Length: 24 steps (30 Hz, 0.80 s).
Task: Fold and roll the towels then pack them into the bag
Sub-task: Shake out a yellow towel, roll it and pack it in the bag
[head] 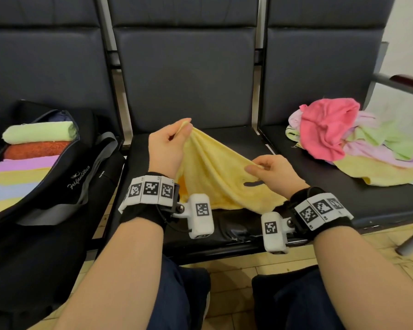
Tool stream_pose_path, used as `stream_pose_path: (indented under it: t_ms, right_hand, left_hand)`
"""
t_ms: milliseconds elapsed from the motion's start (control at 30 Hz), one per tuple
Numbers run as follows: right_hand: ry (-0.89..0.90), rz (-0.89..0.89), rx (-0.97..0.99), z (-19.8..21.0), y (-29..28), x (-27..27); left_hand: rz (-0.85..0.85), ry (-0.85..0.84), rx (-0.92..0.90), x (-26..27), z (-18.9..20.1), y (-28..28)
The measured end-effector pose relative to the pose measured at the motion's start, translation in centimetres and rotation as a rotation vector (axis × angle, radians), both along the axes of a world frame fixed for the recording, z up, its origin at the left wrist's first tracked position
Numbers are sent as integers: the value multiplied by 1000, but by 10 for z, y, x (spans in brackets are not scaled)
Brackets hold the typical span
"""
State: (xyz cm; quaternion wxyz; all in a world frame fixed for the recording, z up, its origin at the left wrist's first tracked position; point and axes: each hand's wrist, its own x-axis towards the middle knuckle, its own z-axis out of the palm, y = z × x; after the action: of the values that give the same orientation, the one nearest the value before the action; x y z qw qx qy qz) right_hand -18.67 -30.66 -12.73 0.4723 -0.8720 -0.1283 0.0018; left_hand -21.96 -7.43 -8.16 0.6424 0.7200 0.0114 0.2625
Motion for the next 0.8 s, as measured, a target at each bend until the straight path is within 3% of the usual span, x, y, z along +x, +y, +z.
stream_pose_path:
  t_ms: [100, 167, 233, 300, 367, 500, 700, 800]
  right_hand:
    - [-15, 7, 106, 6, 2, -3]
    - [18, -34, 286, 15, 3, -6]
    - [21, -102, 491, 24, 3, -11]
    - [46, -76, 683, 33, 6, -16]
    - [87, 51, 765, 35, 10, -20]
    - [14, 111, 535, 29, 20, -20]
    - [-244, 11, 50, 17, 13, -7]
    - [-276, 58, 22, 20, 14, -7]
  left_hand:
    - [82, 22, -47, 5, -4, 5]
    - [176, 70, -60, 13, -11, 11]
    - [225, 122, 43, 14, -14, 13]
    - [190, 126, 92, 15, -13, 11]
    - [63, 140, 28, 7, -5, 2]
    - [-191, 263, -150, 1, -6, -14]
    - [-225, 266, -76, 3, -11, -24]
    - [-269, 291, -97, 1, -11, -25]
